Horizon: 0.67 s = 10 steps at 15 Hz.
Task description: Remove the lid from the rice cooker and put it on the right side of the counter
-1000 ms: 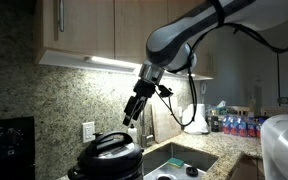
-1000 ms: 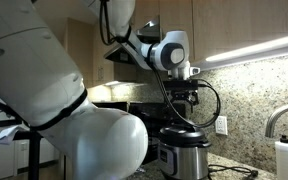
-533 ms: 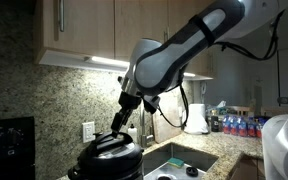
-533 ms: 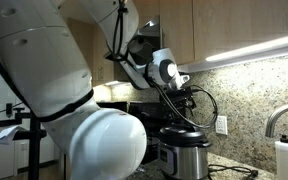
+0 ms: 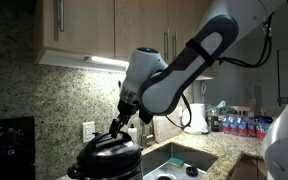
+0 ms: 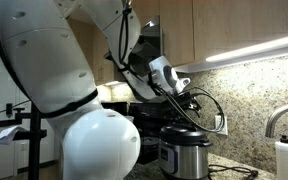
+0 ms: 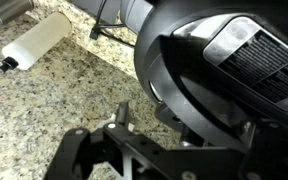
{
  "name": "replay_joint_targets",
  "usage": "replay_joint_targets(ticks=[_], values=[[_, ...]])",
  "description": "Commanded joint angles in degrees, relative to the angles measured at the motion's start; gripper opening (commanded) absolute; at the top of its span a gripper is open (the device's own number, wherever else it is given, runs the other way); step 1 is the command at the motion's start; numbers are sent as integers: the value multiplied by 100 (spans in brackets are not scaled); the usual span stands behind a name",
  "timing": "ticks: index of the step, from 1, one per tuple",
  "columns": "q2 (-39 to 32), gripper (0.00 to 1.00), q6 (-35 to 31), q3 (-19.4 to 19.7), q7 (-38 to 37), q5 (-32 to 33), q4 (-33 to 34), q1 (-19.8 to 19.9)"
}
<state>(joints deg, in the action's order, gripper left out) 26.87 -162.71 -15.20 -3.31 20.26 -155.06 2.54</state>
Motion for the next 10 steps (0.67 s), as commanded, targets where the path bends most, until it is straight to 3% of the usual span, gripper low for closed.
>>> replay_joint_targets(ticks=[1, 2, 4, 10], values=[[0, 100, -834, -790, -1027, 731, -94, 989], [-38, 100, -894, -1016, -1197, 860, -97, 1216], [-254, 100, -899, -1087, -1108, 732, -120, 1146], [-1267, 100, -862, 719, 611, -1037, 78, -1009]])
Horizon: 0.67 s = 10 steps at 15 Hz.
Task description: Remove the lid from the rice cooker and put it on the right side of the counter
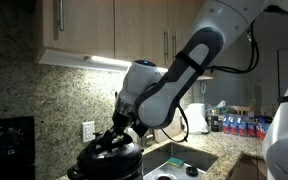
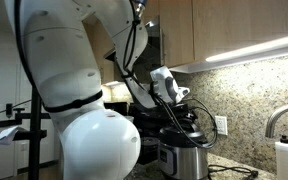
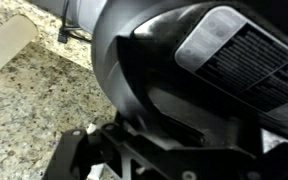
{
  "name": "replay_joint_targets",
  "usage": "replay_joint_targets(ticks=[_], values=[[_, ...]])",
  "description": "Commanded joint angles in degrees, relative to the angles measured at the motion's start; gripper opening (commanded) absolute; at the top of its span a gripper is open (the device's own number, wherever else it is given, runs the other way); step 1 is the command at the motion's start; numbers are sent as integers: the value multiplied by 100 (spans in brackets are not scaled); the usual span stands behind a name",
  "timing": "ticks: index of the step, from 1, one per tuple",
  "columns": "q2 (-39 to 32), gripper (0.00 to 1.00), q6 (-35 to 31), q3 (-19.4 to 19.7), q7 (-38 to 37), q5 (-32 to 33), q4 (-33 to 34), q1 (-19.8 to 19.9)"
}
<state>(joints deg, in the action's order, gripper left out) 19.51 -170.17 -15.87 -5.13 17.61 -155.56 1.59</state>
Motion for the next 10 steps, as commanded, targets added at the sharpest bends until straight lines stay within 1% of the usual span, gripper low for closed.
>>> replay_joint_targets(ticks=[1, 2, 3, 4, 5, 6, 9, 10], values=[[-563, 100, -32, 1090, 1117, -1119, 185, -1275], [-478, 100, 77, 1341, 1356, -1390, 210, -1558], [-369, 100, 193, 1513, 1498, -1557, 219, -1756], [-280, 100, 317, 1649, 1635, -1630, 232, -1867], [-200, 100, 450, 1580, 1709, -1630, 257, -1747], [-149, 100, 596, 1623, 1802, -1617, 291, -1760], [107, 100, 1289, 1402, 1652, -1316, 407, -1483], [227, 100, 1491, 1399, 1693, -1327, 436, -1486]])
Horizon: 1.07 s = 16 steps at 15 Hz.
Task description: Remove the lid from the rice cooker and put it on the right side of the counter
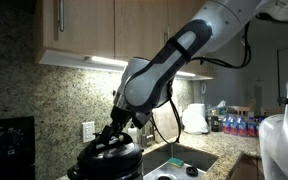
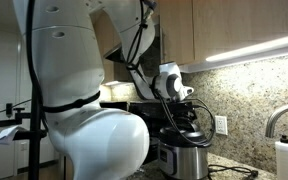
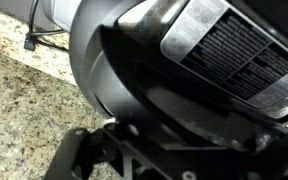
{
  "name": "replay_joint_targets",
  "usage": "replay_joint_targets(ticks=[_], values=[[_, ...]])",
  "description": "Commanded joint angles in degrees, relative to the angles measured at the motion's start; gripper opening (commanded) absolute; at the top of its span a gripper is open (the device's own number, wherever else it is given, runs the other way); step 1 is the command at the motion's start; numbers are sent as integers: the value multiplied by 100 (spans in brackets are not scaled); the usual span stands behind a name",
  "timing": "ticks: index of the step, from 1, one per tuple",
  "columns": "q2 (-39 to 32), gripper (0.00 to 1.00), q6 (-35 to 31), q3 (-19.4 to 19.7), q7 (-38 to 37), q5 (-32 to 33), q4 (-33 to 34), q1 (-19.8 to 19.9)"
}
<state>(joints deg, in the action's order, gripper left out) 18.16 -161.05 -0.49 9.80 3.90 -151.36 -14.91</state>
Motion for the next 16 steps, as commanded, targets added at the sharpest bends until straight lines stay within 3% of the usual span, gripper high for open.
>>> replay_joint_targets(ticks=[1, 3, 7, 16], values=[[502, 100, 809, -118, 281, -3, 67, 139], [708, 100, 1214, -37, 590, -100, 159, 24], [779, 100, 1798, -214, 949, 332, 223, 157], [559, 100, 1241, -262, 1204, 1522, 188, 455]])
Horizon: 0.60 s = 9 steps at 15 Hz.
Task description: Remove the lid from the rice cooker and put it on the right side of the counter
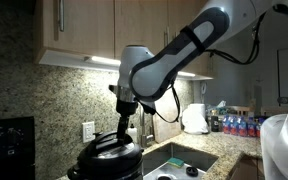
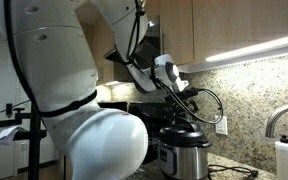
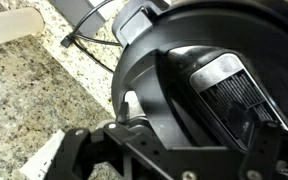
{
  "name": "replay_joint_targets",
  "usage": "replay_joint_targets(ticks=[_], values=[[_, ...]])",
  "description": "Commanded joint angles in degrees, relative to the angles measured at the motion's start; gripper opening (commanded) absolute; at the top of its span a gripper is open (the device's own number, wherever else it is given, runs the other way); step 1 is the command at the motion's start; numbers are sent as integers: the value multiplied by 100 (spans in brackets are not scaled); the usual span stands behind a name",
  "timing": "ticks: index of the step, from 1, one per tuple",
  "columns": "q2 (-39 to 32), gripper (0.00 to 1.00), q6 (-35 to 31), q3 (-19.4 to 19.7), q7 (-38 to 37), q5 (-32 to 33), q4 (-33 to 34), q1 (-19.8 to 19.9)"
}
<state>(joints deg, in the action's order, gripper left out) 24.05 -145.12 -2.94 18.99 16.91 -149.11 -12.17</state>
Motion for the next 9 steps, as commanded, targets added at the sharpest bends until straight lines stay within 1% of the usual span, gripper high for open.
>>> replay_joint_targets(ticks=[1, 3, 5, 9], values=[[-70, 100, -491, 33, 330, 209, -22, 193], [-146, 100, -887, 162, 451, 34, -56, 155], [-264, 100, -1399, 231, 388, -77, -125, 112], [-660, 100, -1843, 235, 428, -131, -227, 31]])
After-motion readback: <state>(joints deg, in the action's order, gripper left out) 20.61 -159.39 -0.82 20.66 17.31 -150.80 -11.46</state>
